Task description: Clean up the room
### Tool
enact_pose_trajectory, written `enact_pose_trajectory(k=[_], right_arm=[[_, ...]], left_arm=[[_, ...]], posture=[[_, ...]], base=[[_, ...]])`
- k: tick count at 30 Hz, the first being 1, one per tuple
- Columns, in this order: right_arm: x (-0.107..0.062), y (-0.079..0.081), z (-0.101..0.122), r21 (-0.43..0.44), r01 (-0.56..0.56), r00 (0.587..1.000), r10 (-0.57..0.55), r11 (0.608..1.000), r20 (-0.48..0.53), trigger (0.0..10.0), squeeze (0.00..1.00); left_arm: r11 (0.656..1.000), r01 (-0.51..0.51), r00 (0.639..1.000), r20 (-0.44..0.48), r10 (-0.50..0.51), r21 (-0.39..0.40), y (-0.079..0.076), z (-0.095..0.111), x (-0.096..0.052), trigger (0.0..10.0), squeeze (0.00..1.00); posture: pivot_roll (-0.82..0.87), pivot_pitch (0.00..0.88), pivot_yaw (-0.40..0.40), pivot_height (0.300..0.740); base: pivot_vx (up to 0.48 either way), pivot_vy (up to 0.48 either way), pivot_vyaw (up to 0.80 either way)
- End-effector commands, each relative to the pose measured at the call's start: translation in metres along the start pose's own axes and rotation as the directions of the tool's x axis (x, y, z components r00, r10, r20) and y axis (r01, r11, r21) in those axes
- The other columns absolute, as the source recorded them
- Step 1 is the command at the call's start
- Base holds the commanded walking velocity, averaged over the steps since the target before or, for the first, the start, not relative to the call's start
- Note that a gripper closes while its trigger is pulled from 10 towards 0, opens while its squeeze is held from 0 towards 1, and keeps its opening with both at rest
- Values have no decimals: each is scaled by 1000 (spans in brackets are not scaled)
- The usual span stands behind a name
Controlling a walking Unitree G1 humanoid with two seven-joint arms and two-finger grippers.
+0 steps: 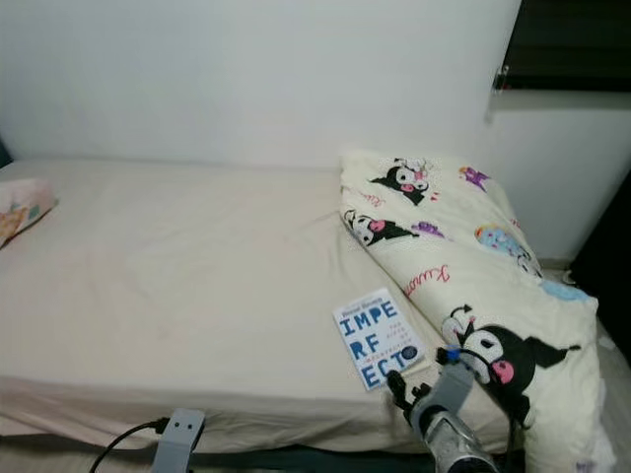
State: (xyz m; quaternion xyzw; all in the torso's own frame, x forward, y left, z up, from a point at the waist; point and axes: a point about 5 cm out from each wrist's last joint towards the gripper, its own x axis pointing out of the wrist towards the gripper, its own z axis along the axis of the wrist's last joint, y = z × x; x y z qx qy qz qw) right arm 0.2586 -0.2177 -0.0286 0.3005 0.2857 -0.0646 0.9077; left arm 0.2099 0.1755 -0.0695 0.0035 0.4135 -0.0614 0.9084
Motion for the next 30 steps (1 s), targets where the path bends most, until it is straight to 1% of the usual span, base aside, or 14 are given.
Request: enact_pose_trajectory(k=[1, 2, 3, 5, 10, 11, 15, 17, 18, 19, 21, 23, 26, 30], right_arm=[[0, 0, 2, 37, -20, 1000, 20, 999, 18, 10000, 0], [0, 0, 2, 37, -20, 1000, 20, 999, 18, 10000, 0], [1, 2, 5, 45, -37, 999, 35, 998, 28, 10000, 0], [2, 7, 8, 51, -67, 997, 65, 996, 38, 10000, 0], [4, 12, 12, 67, -83, 996, 80, 994, 50, 10000, 0], [5, 13, 13, 79, -93, 994, 88, 993, 62, 10000, 0], [5, 15, 15, 89, -114, 991, 107, 990, 76, 10000, 0], [6, 17, 18, 91, -135, 988, 127, 987, 89, 10000, 0], [7, 21, 22, 95, -165, 982, 155, 982, 106, 10000, 0], [7, 21, 22, 95, -165, 982, 155, 982, 106, 10000, 0], [10, 31, 31, 94, -199, 973, 185, 976, 135, 10000, 0], [11, 35, 34, 96, -206, 971, 191, 974, 145, 10000, 0], [12, 35, 35, 109, -201, 971, 184, 973, 155, 10000, 0], [12, 36, 36, 113, -206, 969, 187, 972, 160, 10000, 0]], left_arm=[[999, 31, 996, 83, -28, -32, -4, 17, 3, 10000, 0], [999, 31, 996, 83, -28, -32, -4, 17, 3, 10000, 0], [998, 40, 993, 117, -34, -47, -5, 25, 4, 10000, 0], [998, 43, 989, 142, -36, -42, -4, 33, 4, 10000, 0], [999, 43, 989, 143, -39, -22, -3, 34, 4, 10000, 0], [999, 41, 989, 140, -38, -18, 0, 31, 3, 10000, 0], [999, 38, 990, 136, -35, -18, 2, 28, 2, 10000, 0], [999, 34, 991, 132, -32, -17, 5, 25, 1, 10000, 0], [1000, 28, 992, 123, -26, -13, 9, 21, -1, 10000, 0], [1000, 28, 992, 123, -26, -13, 9, 21, -1, 10000, 0], [1000, 12, 996, 83, -13, 13, 19, 7, -5, 10000, 0], [999, 5, 998, 55, -7, 34, 25, -3, -9, 10000, 0], [999, 3, 999, 45, -5, 41, 30, -11, -13, 10000, 0], [999, 4, 999, 42, -6, 47, 32, -14, -15, 10000, 0]], posture=[[36, 0, 8, 600], [36, 0, 8, 600], [37, 0, 14, 595], [37, 0, 19, 585], [38, 0, 33, 570], [45, 0, 33, 560], [57, 0, 38, 555], [62, 0, 43, 550], [69, 0, 51, 545], [69, 0, 51, 545], [78, 0, 62, 535], [88, 0, 67, 525], [120, 0, 76, 511], [133, 0, 81, 511]], base=[[0, 0, 0], [0, 0, 0], [0, 0, 0], [0, 0, 0], [0, 0, 0], [0, 0, 0], [0, 0, 0], [0, 0, 0], [0, 0, 0], [0, 0, 0], [0, 0, 0], [0, 0, 0], [0, 0, 0], [0, 0, 0]])
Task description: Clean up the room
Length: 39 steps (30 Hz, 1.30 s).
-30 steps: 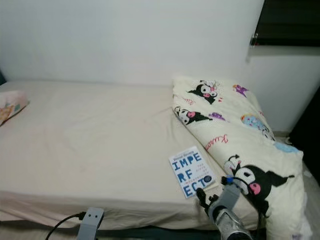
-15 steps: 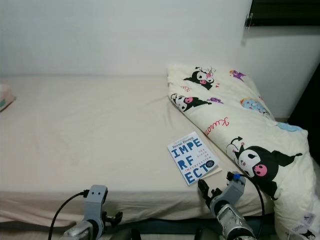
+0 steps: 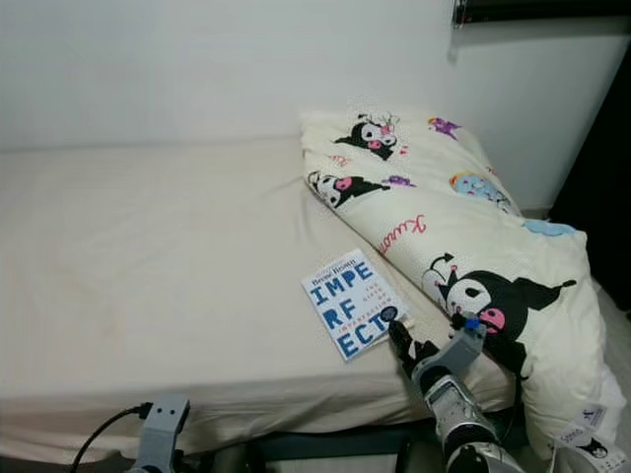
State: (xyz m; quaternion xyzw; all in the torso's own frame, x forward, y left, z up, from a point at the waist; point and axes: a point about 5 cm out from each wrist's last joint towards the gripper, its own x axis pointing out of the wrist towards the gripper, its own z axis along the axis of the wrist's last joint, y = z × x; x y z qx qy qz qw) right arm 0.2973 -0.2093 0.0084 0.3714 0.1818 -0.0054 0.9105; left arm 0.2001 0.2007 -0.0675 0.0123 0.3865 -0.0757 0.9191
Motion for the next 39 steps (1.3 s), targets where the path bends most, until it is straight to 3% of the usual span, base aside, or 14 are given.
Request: enact_pose_trajectory(k=[1, 3, 4, 6, 7, 9, 10, 12, 14, 18, 23, 27, 39], right_arm=[[0, -1, -1, 21, 13, 1000, -13, 1000, 6, 10000, 0], [1, 1, 0, 24, 3, 1000, -4, 1000, 10, 10000, 0], [6, 11, 2, 34, -55, 998, 55, 998, 12, 10000, 0], [6, 11, 2, 34, -55, 998, 55, 998, 12, 10000, 0], [15, 32, 6, 32, -163, 987, 163, 986, 3, 10000, 0], [17, 39, 7, 30, -200, 980, 200, 979, -1, 10000, 0], [22, 50, 9, 21, -251, 968, 251, 968, -11, 10000, 0], [22, 50, 9, 21, -251, 968, 251, 968, -11, 10000, 0], [26, 63, 10, 12, -292, 956, 292, 956, -27, 10000, 0], [30, 71, 6, -5, -277, 958, 276, 961, -79, 10000, 0], [30, 67, -3, -31, -213, 969, 207, 977, -131, 10000, 0], [26, 54, -21, -56, -83, 978, 70, 995, -199, 10000, 0], [21, 49, -39, -3, -28, 975, 26, 1000, -221, 10000, 0]], left_arm=[[1000, -11, 1000, -15, 11, 17, 8, -6, -4, 10000, 0], [1000, -10, 1000, -18, 10, 22, 10, -9, -7, 10000, 0], [999, -10, 1000, -24, 11, 33, 16, -16, -12, 10000, 0], [999, -10, 1000, -24, 11, 33, 16, -16, -12, 10000, 0], [999, -18, 999, -28, 19, 39, 22, -21, -16, 10000, 0], [999, -21, 999, -28, 22, 41, 24, -22, -17, 10000, 0], [999, -22, 999, -28, 24, 42, 25, -23, -18, 10000, 0], [999, -22, 999, -28, 24, 42, 25, -23, -18, 10000, 0], [999, -23, 999, -26, 24, 43, 26, -24, -19, 10000, 0], [999, -18, 1000, -25, 19, 46, 26, -25, -20, 10000, 0], [999, -13, 1000, -26, 14, 48, 24, -26, -20, 10000, 0], [999, -7, 1000, -30, 9, 49, 23, -29, -21, 10000, 0], [998, 1, 999, -42, 1, 57, 24, -32, -23, 10000, 0]], posture=[[133, 0, 81, 511], [149, 0, 86, 511], [182, 0, 94, 511], [182, 0, 94, 511], [200, 0, 96, 511], [204, 0, 96, 511], [210, 0, 96, 511], [210, 0, 96, 511], [222, 0, 96, 511], [220, 0, 96, 511], [218, 0, 96, 511], [222, 0, 94, 511], [217, 0, 98, 511]], base=[[0, 0, 0], [0, 0, 0], [0, 0, 0], [0, 0, 0], [0, 0, 0], [0, 0, 0], [0, 0, 0], [0, 0, 0], [0, 0, 0], [0, 0, 0], [0, 0, 0], [0, 0, 0], [0, 0, 0]])
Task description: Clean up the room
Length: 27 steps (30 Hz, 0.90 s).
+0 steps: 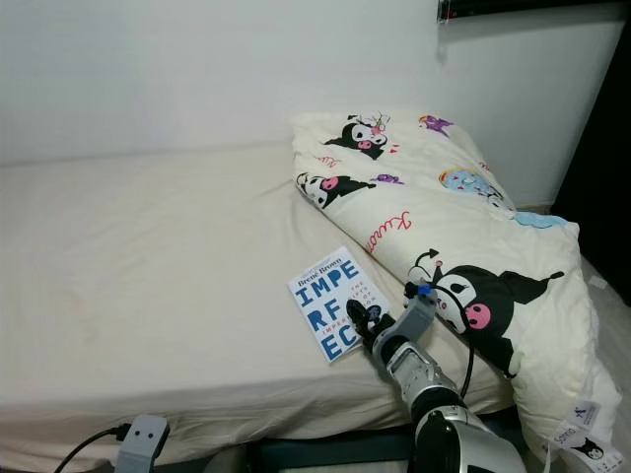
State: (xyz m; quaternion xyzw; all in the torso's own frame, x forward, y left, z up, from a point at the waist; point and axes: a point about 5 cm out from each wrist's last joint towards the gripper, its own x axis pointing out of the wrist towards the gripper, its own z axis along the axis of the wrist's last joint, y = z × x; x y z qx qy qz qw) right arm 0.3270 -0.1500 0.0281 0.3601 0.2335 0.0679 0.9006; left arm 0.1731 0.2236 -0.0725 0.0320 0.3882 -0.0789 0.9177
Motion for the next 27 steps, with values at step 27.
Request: enact_pose_trajectory(k=[27], right_arm=[[-26, -55, -13, 49, 394, 919, -395, 918, 3, 10000, 0]], left_arm=[[999, 33, 998, -48, -32, 20, -2, -10, -3, 10000, 0]], posture=[[190, 0, 83, 511]], base=[[0, 0, 0]])
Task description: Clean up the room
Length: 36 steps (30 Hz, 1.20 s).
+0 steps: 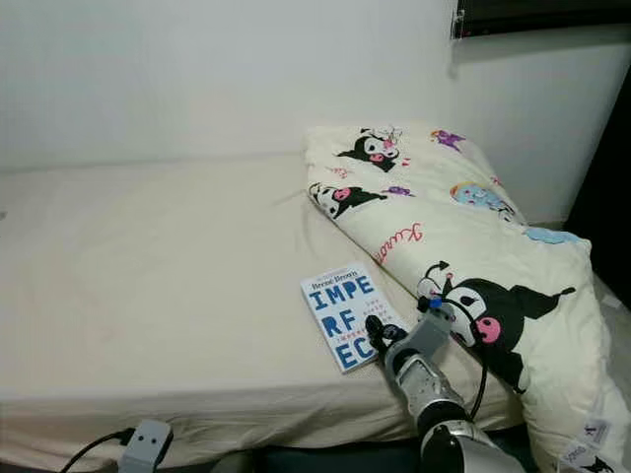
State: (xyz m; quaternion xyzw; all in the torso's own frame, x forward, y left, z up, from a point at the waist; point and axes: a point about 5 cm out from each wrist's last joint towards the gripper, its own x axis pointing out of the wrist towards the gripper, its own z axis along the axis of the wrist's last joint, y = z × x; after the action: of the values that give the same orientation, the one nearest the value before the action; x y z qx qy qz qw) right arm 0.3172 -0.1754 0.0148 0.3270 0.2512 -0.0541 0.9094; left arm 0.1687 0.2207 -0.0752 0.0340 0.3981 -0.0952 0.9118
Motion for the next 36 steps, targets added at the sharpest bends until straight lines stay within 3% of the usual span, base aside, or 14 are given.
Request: enact_pose_trajectory(k=[1, 8, 14, 21, 28, 34, 36], right_arm=[[-9, -32, -14, 45, 179, 983, -178, 983, -40, 10000, 0], [-11, -39, -7, 95, 228, 973, -230, 969, 10, 10000, 0], [-11, -38, 0, 149, 193, 978, -203, 970, 52, 10000, 0], [-11, -39, 1, 150, 202, 975, -213, 968, 59, 10000, 0], [-6, -17, -20, 133, 88, 996, -83, 987, -40, 10000, 0], [-6, -14, -27, 133, 92, 994, -82, 987, -77, 10000, 0], [-3, 1, -30, 200, 28, 996, -10, 979, -90, 10000, 0]], left_arm=[[1000, 3, 1000, -26, -3, 6, 2, -6, -2, 10000, 0], [1000, 11, 1000, -29, -11, 6, -1, -8, -3, 10000, 0], [1000, 17, 999, -30, -17, 5, -3, -8, -2, 10000, 0], [1000, 22, 999, -30, -22, 5, -5, -8, -1, 10000, 0], [1000, 26, 999, -30, -26, 5, -6, -9, -1, 10000, 0], [1000, 28, 999, -33, -27, 6, -7, -10, -2, 10000, 0], [1000, 26, 999, -35, -26, 10, -4, -12, -4, 10000, 0]], posture=[[190, 0, 83, 511], [183, 0, 80, 511], [181, 0, 77, 511], [176, 0, 77, 511], [175, 1, 76, 511], [177, 5, 77, 511], [188, 17, 81, 511]], base=[[0, 0, 0], [0, 0, 0], [0, 0, 0], [0, 0, 0], [0, 0, 0], [0, 0, 0], [0, 0, 0]])
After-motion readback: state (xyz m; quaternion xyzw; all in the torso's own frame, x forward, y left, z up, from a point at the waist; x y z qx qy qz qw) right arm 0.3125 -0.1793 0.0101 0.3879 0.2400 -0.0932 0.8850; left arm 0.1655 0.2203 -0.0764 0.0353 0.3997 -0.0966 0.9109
